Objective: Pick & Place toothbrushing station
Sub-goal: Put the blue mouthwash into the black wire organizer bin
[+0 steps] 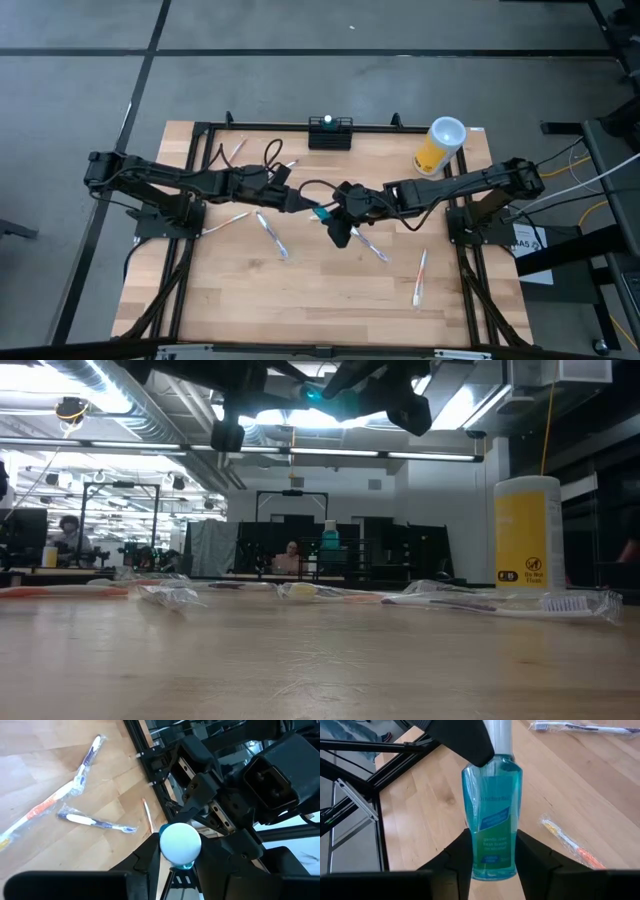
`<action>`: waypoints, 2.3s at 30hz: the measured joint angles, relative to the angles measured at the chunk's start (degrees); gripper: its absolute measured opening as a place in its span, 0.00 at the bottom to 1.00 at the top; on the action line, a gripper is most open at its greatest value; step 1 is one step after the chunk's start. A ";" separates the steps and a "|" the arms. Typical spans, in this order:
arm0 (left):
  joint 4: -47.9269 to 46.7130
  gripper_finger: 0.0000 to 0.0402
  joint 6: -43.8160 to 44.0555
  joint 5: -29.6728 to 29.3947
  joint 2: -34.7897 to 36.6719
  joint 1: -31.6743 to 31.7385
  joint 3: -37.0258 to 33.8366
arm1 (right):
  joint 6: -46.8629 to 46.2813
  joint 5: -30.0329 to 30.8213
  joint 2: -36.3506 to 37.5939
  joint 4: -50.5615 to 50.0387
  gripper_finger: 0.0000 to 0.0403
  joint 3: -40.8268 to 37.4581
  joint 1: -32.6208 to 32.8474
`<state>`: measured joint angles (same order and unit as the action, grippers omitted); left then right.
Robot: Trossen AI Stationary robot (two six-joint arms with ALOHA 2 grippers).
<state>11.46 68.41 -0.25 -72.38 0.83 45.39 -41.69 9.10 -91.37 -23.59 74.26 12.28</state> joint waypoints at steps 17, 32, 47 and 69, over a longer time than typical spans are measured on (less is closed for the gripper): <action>0.07 0.23 -3.18 -6.57 0.04 0.07 0.11 | -1.08 -3.40 -0.11 2.21 0.52 -0.02 0.21; 1.17 0.22 -25.45 -11.22 3.52 5.32 0.00 | -9.17 -2.04 -0.09 -7.49 0.60 0.07 7.46; 8.48 0.22 -59.71 -13.96 1.18 10.66 0.00 | -23.58 8.46 -0.09 -17.31 0.60 0.07 14.65; 5.10 0.22 -53.68 -23.61 -24.93 23.04 19.84 | -44.22 16.01 -0.07 -23.77 0.60 0.02 18.98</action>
<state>16.57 14.73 -23.86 -97.31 23.87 65.22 -85.91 25.11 -91.44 -47.36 74.28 31.26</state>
